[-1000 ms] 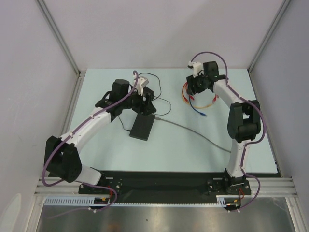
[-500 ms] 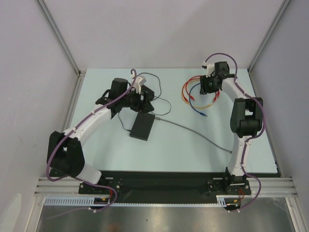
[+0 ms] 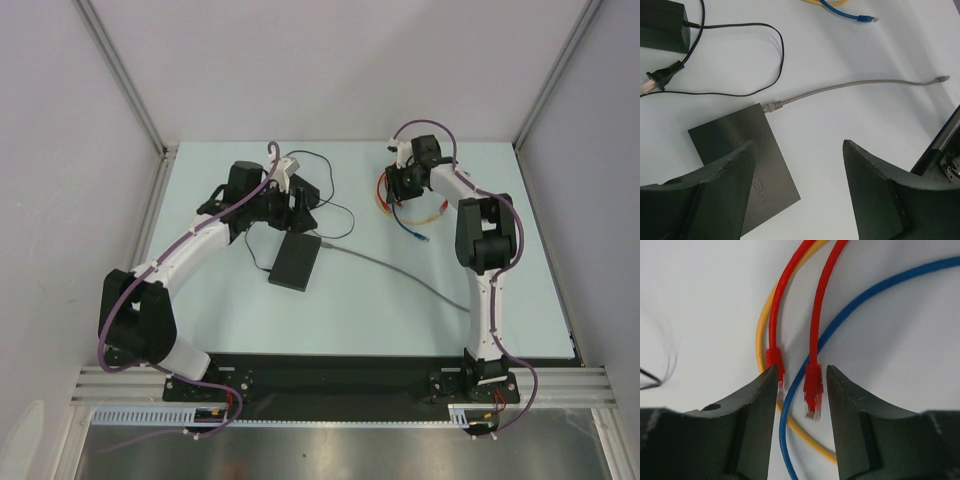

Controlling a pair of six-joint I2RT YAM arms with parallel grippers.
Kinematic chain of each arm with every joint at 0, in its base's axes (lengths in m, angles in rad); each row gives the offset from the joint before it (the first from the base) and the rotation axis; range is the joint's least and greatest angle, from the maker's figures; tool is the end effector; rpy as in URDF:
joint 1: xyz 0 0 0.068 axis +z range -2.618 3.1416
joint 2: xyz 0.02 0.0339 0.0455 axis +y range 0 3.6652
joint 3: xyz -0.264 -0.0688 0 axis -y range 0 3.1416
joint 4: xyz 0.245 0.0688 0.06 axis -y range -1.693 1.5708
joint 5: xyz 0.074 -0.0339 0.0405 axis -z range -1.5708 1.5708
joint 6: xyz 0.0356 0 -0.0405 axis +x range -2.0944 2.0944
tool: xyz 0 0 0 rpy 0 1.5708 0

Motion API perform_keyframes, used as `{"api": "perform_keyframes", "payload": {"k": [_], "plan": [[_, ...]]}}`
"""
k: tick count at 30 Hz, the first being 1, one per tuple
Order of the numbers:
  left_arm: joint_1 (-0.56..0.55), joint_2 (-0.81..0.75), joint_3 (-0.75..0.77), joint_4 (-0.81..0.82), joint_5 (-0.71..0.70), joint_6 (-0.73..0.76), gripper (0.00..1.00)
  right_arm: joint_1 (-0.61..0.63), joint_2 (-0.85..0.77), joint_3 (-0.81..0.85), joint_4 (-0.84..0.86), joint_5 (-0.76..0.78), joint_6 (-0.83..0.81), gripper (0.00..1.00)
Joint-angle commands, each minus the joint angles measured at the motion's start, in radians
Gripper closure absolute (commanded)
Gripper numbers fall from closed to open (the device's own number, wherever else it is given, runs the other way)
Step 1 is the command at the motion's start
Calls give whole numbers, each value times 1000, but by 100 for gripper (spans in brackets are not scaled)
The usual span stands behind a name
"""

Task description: Insert the plug into the switch port

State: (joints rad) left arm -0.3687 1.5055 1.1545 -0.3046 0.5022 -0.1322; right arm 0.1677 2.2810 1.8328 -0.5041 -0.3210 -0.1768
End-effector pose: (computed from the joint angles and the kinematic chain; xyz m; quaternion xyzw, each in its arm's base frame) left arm 0.3080 -0.1374 0.2849 0.2115 0.8500 -0.3220 0.3593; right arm 0.4925 0.0948 0.1738 -0.2091 0.9181 0.1509 0.3011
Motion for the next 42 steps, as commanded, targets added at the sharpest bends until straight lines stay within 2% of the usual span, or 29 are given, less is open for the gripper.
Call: {"api": "perform_keyframes", "payload": {"k": [1,5,6,8,9,12,17,20,25,26,27,28,29,31,35,38,40,41,42], "plan": [[11,-2,50,-1,25,-17,26,7,41,78,-1,56,4,52],[13,-1,53,-1,29,-15,26,27,54,97,-14,88,-21,60],[13,-1,56,-4,27,-17,26,30,51,94,-17,95,-27,68],[13,-1,62,-5,27,-14,26,36,37,94,-30,99,-38,77],[14,-2,65,-7,27,-14,26,36,29,92,-36,93,-38,87],[16,-7,80,-10,33,-14,26,33,-26,94,-66,76,-35,100],[16,-24,103,-22,50,-9,26,4,-161,120,-137,-36,37,100],[16,-44,106,-19,64,-9,25,-37,-253,122,-148,-166,77,100],[16,-60,125,-16,91,-3,25,-129,-360,48,-107,-467,245,100],[16,-64,137,-19,101,-3,25,-152,-367,2,-43,-551,304,100],[16,-64,142,-21,107,0,25,-160,-374,-41,20,-717,404,100],[17,-65,146,-19,116,6,25,-196,-394,-85,212,-787,598,100],[16,-67,152,-21,134,8,26,-223,-409,-169,317,-873,710,100],[16,-76,152,-10,153,16,26,-237,-457,-216,537,-909,875,100],[16,-100,169,13,179,52,26,-237,-534,-234,610,-990,927,100],[16,-122,226,-11,209,190,26,-228,-595,-237,599,-1067,906,100],[13,-134,292,-40,268,378,26,-218,-617,-236,448,-1111,829,100],[7,-142,315,-79,278,449,27,-211,-633,-233,381,-1153,724,100],[-9,-142,339,-108,297,591,27,-206,-638,-230,257,-1165,683,100]]}}
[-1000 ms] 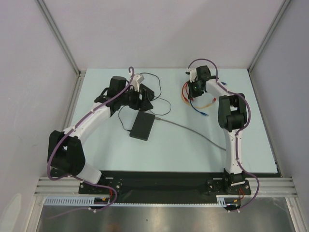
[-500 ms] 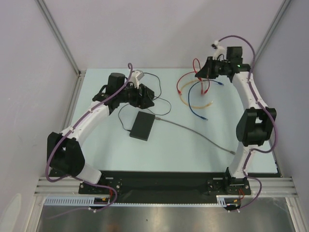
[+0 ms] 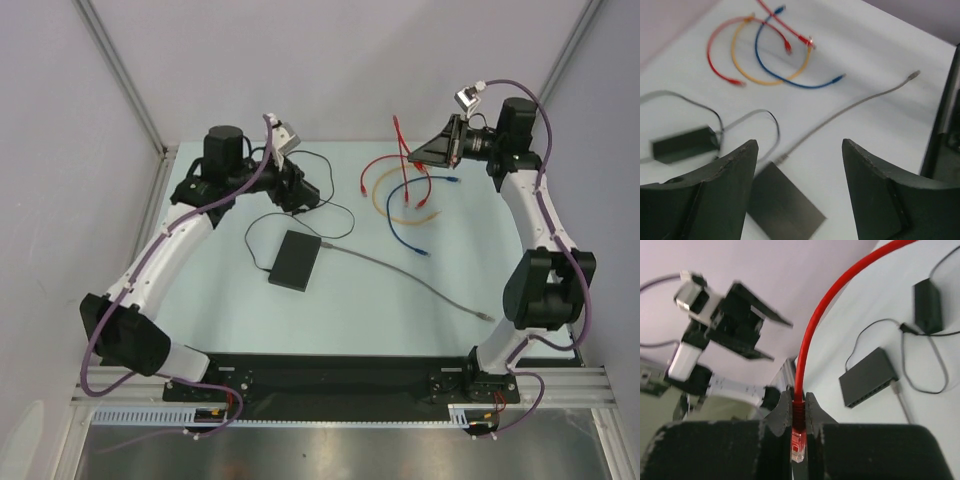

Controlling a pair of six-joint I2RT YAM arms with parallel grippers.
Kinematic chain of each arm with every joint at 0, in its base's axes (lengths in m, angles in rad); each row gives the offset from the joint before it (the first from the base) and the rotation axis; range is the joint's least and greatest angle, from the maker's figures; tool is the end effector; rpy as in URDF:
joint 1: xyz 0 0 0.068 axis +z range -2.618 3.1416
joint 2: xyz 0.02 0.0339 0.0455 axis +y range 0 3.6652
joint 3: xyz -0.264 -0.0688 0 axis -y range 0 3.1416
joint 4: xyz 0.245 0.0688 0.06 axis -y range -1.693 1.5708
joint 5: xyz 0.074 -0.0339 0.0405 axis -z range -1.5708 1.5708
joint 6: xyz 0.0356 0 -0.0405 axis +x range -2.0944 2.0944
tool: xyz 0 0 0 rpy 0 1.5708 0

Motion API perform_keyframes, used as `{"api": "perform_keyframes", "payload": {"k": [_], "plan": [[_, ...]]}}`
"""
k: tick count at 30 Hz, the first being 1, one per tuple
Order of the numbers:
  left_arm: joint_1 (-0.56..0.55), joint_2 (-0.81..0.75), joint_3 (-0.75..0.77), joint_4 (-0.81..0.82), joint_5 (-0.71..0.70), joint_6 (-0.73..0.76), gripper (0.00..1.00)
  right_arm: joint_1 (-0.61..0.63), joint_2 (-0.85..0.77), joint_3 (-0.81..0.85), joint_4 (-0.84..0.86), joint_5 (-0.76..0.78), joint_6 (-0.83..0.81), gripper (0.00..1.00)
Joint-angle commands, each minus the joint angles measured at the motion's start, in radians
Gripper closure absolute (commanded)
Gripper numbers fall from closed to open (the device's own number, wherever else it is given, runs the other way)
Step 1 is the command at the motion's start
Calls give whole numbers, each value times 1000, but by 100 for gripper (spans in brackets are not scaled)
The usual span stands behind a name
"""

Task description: Insert the plug into the switch port

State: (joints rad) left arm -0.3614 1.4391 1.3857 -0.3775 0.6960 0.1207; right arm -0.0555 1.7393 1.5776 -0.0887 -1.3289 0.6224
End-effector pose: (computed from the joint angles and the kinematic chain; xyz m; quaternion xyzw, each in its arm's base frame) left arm 0.2962 -0.1364 0.3797 0.3676 0.7247 -0.3459 0.4691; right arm 0.3970 0.0126 0.3731 -0.1499 0.7122 0.6026 0.3273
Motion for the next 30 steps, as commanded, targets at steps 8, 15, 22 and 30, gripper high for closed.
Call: {"api": "perform_keyframes", "payload": {"k": [8,15,22,30], "plan": [[-204,-109,237,-336,-10,1011,28,170,-188,-10,-713,-67,-611,100],[-362,-155,118,-261,-184,1200,29,316,-270,-103,-850,45,-780,100],[-409,-108,118,-345,-193,1271,33,385,-279,-97,-924,62,-866,100],[-439,-63,118,-414,-147,1326,48,436,-264,-31,-988,92,-937,100]]}}
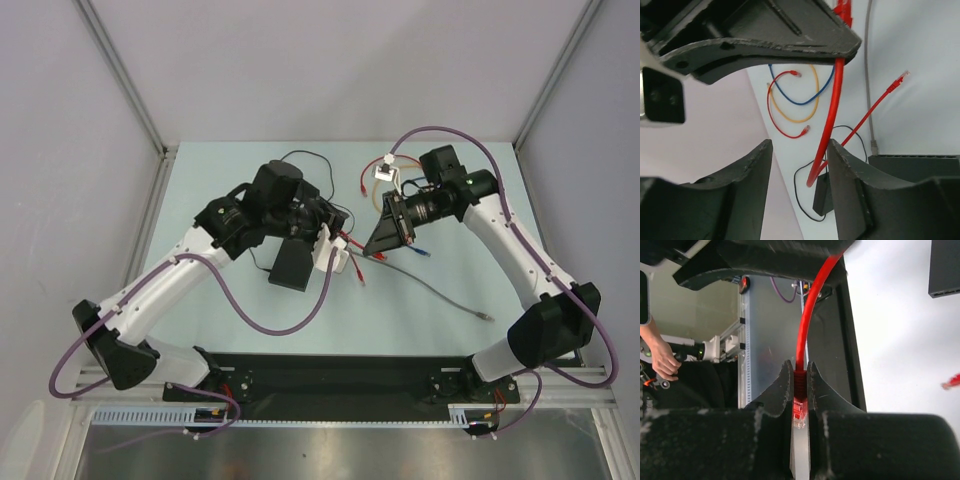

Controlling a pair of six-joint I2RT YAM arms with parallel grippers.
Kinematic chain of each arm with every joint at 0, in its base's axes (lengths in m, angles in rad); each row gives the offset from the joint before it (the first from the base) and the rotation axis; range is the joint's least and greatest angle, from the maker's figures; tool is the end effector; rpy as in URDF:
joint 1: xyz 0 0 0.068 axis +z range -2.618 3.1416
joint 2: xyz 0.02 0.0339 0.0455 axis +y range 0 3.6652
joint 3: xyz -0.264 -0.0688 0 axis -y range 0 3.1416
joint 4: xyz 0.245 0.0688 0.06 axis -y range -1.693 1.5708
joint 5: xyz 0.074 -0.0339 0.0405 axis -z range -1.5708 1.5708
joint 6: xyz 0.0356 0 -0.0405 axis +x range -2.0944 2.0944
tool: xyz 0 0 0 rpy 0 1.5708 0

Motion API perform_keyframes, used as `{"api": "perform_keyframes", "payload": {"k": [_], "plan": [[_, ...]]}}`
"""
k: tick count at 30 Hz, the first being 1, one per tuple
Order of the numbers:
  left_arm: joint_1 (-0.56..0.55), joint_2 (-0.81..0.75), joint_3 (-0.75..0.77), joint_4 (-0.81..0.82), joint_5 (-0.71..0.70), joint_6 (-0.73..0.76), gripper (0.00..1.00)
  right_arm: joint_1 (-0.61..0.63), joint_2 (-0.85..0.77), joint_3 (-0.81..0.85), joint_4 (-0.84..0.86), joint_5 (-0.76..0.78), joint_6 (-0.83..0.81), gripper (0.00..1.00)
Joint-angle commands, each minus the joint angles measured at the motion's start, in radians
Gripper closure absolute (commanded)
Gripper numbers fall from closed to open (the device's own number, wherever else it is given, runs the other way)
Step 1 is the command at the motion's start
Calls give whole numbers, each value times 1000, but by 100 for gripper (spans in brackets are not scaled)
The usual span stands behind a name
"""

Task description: Insert the plug into the switch port

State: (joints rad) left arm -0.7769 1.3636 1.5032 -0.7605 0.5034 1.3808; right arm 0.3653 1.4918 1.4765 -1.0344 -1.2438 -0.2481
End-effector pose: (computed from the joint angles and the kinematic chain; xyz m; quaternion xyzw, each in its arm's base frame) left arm 0.1916 -0.2124 0.4042 0.8130 0.3064 -0.0798 0.4887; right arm 0.2566 0.1342 0.3588 -0.3802 0.7034 0.5742 0.1760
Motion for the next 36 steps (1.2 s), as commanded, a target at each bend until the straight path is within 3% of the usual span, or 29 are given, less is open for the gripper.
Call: {"api": "perform_keyframes", "payload": {"k": [1,3,5,7,8,9,10,11,12,13,14,15,16,17,19,21,27,36], "plan": [[-27,17,3,-45,47,66,59,17,-16,76,-49,13,-75,100],[-33,28,9,-69,58,70,71,20,-13,103,-53,17,-89,100],[-36,31,8,-79,78,7,94,9,-11,142,-47,43,-94,99],[-30,22,-23,22,84,-122,100,-43,-4,172,-9,76,-67,79],[-19,14,-40,74,96,-290,100,-73,4,186,17,87,-34,54],[14,0,-63,143,106,-404,100,-110,13,247,43,87,-14,42],[34,-42,-130,325,107,-536,100,-161,50,292,39,70,21,29],[53,-61,-164,407,78,-754,100,-258,67,344,48,54,48,28],[67,-84,-196,479,39,-841,100,-317,80,414,65,35,85,26],[68,-102,-248,598,-10,-920,100,-357,88,427,107,6,222,26],[68,-136,-271,662,-66,-1082,100,-447,67,410,175,-3,309,26],[67,-146,-285,705,-156,-1147,100,-472,32,371,408,10,437,26],[67,-152,-297,757,-189,-1205,100,-489,-8,206,566,23,683,27],[67,-153,-296,803,-241,-1318,100,-509,-106,117,934,41,831,27],[45,-135,-266,836,-440,-1420,100,-503,-171,-57,1167,127,984,29],[28,-101,-229,825,-559,-1514,100,-436,-209,-58,1150,235,994,30],[8,-47,-133,840,-602,-1667,100,-189,-211,-19,1125,501,948,39],[-1,-57,-179,949,-525,-1744,100,-20,-94,48,1232,576,971,46]]}}
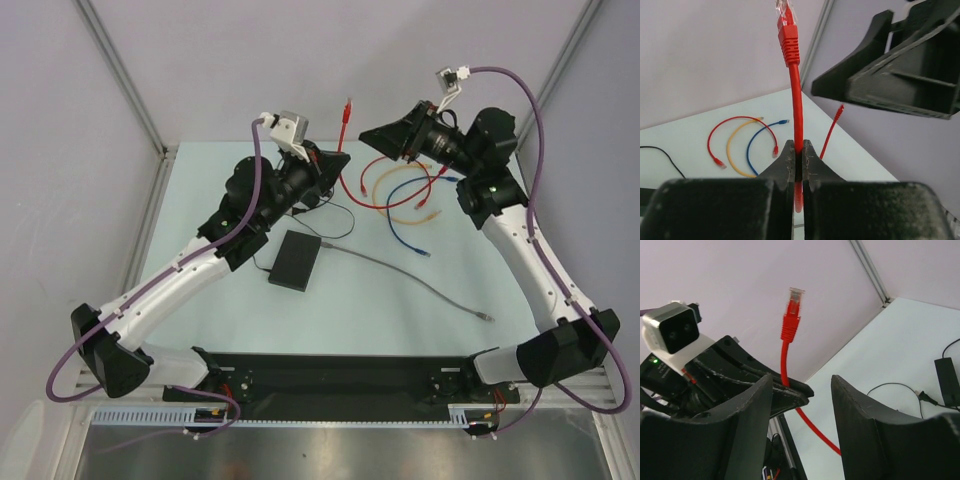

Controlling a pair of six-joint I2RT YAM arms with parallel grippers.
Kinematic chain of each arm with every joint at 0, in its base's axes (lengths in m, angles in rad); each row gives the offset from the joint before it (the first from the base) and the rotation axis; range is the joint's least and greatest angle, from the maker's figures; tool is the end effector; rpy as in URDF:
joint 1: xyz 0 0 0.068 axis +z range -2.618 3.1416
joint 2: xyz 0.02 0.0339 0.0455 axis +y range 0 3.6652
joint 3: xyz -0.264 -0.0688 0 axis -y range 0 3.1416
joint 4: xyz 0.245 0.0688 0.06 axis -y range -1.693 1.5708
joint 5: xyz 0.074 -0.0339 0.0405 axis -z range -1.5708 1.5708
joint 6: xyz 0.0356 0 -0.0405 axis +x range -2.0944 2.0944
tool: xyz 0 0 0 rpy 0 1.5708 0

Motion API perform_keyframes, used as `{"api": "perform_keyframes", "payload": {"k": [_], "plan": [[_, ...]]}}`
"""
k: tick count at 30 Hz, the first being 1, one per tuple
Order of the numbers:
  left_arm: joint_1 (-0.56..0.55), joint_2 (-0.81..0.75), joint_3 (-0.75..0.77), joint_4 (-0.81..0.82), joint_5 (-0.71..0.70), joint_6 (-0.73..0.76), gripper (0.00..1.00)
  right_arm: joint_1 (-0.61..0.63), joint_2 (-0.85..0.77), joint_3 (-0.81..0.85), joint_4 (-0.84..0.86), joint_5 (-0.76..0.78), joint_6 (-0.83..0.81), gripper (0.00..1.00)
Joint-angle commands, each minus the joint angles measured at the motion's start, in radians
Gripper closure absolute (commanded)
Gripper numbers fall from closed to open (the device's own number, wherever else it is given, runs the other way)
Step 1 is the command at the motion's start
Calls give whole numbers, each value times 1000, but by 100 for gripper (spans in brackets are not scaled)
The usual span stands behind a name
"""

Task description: Insert the plug into the switch port

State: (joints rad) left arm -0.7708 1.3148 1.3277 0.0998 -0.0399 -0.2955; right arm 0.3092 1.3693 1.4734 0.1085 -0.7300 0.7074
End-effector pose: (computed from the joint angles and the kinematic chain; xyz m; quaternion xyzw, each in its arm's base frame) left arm 0.2207 -0.2123 0.4444 0.1423 0.6508 -0.3675 0.6489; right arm 0.2813 0.1148 0.4785 -0.1562 0.6301 0.5496 0.5259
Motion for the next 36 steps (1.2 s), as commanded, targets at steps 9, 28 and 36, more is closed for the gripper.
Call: {"api": "perform_keyframes", "payload": {"k": [9,28,36], "plan": [[-16,1,-9,104,15,-80,100,77,68,77,132,87,15,54],[-24,8,-27,129,32,-110,100,113,120,113,174,81,14,90],[33,-51,-59,35,122,-100,66,93,114,157,-47,46,-242,100]]}}
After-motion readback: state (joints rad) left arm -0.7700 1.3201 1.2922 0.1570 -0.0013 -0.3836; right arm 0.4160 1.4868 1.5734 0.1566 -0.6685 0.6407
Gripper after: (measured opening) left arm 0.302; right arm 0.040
